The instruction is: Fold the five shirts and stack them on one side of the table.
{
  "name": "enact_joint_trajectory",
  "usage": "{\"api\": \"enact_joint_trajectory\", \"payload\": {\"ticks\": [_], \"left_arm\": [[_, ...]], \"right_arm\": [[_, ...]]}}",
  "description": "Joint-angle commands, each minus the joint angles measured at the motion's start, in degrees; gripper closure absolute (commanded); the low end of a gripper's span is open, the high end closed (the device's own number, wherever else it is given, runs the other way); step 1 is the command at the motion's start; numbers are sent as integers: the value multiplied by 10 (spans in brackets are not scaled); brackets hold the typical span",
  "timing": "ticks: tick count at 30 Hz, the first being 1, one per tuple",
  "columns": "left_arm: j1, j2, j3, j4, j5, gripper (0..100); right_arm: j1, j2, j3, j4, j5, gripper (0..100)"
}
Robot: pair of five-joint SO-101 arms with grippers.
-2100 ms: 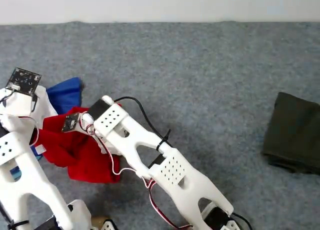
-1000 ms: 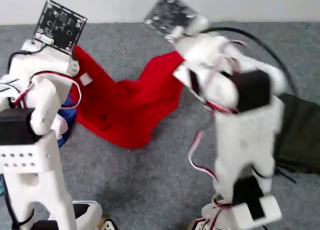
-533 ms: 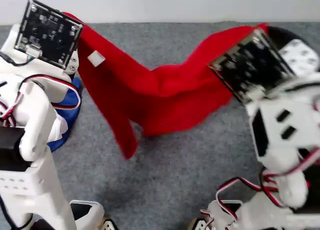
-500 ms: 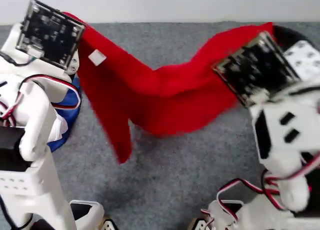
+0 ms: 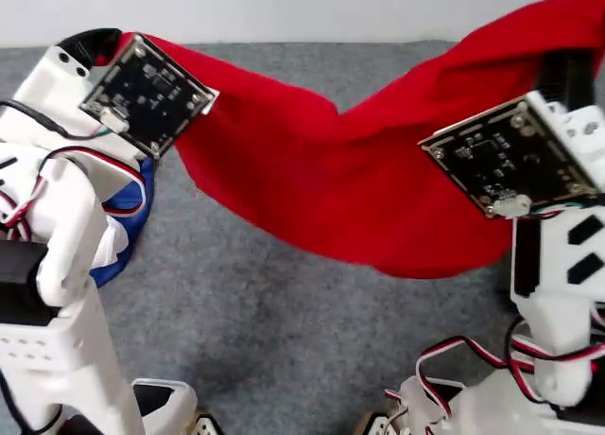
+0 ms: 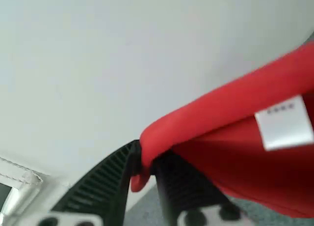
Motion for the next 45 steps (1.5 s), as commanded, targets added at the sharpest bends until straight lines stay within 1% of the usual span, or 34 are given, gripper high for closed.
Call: {"api": "enact_joint_trajectory", "payload": {"ticks": [1, 5, 11, 14, 17, 20, 22, 25, 28, 30, 32, 34, 37, 40, 45], "left_arm": [[-1, -32, -24, 0, -34, 986], [-3, -64, -23, 13, -60, 986], [-3, -112, -22, 76, -81, 986], [-3, -130, -22, 105, -95, 986], [-3, -140, -22, 125, -96, 986], [-3, -137, -21, 144, -96, 986], [-3, -129, 2, 152, -96, 986], [-3, -108, 71, 156, -96, 986], [-3, -83, 165, 149, -97, 986], [-3, -61, 226, 124, -100, 986], [-3, -37, 283, 78, -100, 986], [-3, -11, 331, 16, -99, 986], [-3, 31, 383, -90, -98, 986], [-4, 84, 400, -185, -98, 986], [-33, 191, 366, -316, -97, 986]], "right_arm": [[17, -21, -10, -29, 16, 988], [31, -52, -10, -22, 32, 988], [102, -92, -7, -16, 35, 988], [126, -111, -7, 15, 43, 988], [127, -126, -7, 58, 69, 988], [127, -123, -4, 103, 76, 988], [127, -106, 7, 132, 78, 988], [126, -72, 43, 154, 78, 988], [95, -25, 99, 160, 78, 988], [72, 5, 143, 160, 76, 987], [44, 35, 189, 151, 74, 987], [22, 65, 229, 128, 65, 987], [10, 109, 275, 52, 36, 987], [4, 153, 302, -23, 31, 987], [0, 224, 309, -120, 29, 987]]}}
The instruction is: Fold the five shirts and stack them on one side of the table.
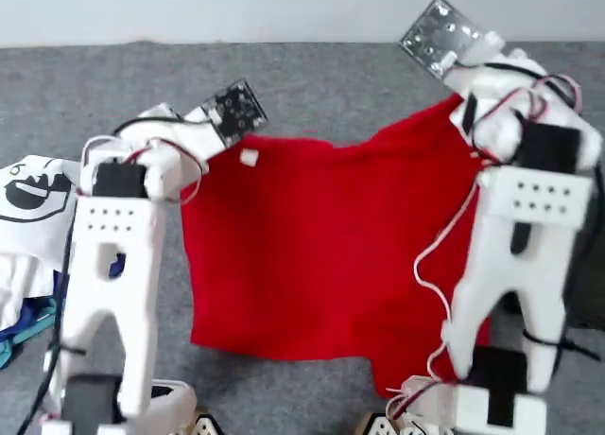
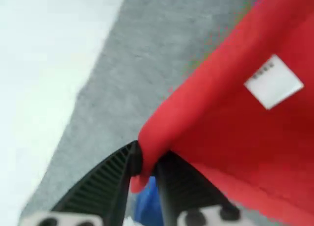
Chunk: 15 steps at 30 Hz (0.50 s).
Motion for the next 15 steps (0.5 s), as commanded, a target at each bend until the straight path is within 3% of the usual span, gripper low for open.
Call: {"api": "enact_joint_trajectory", "payload": {"ticks": [1, 6, 15], "left_arm": [[-23, 63, -49, -98, -4, 986], [-39, 177, -161, -145, -4, 986], [-38, 353, -411, -142, -4, 986]], "right_arm": [[-3, 31, -4, -82, -17, 987], [0, 94, -4, -189, -40, 987], [-1, 143, -4, -291, -55, 987]]}}
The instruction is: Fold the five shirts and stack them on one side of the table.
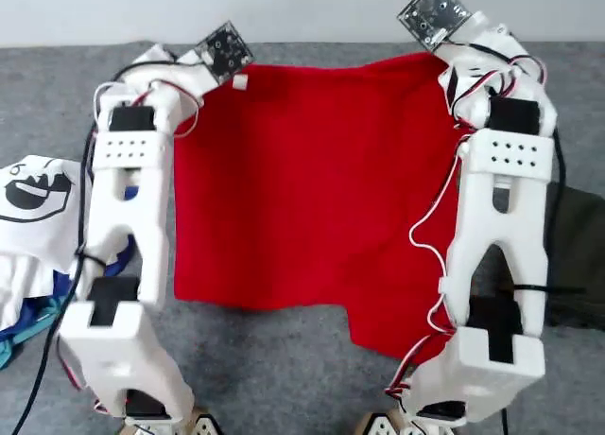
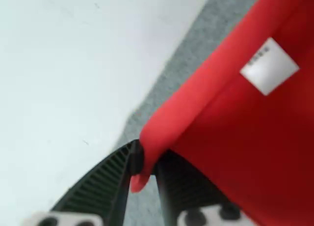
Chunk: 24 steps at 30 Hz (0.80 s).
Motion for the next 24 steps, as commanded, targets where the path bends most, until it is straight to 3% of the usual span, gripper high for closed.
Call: {"api": "enact_joint_trajectory", "payload": {"ticks": [1, 5, 11, 24], "left_arm": [[-6, 36, -113, -16, -3, 986], [-5, 86, -178, -7, -3, 986], [-5, 120, -223, 91, -3, 986], [-4, 125, -221, 345, -3, 986]], "right_arm": [[1, 0, -4, -52, -4, 987], [2, 14, -4, -76, -3, 987], [-1, 23, -4, -42, -3, 987], [-2, 1, -7, 274, 24, 987]]}}
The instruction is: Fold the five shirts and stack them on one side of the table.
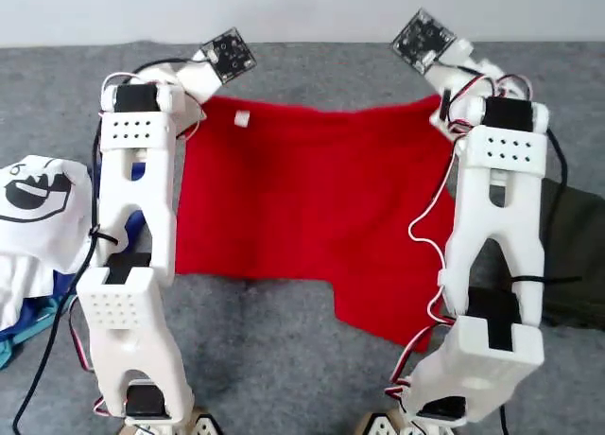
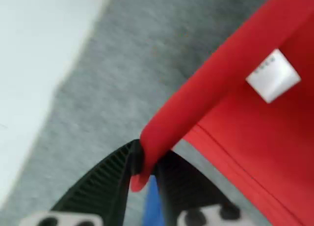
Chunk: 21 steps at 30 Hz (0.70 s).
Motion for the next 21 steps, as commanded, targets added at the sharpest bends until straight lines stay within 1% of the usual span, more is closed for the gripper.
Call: {"api": "enact_joint_trajectory", "payload": {"ticks": [1, 11, 13, 15, 18, 21], "left_arm": [[-4, -8, -22, 54, -4, 986], [-5, -8, -22, 223, -5, 984], [-5, -8, -22, 266, -23, 975], [-6, -10, -6, 273, -20, 963], [-11, -11, 27, 273, -15, 961], [-18, -10, 54, 273, -15, 961]], "right_arm": [[-3, -34, -7, 76, 6, 987], [-33, -78, -7, 303, 6, 987], [-33, -84, -7, 349, 6, 987], [-33, -86, -6, 390, 5, 987], [-29, -95, 18, 394, -4, 987], [-34, -125, 75, 394, -7, 987]]}}
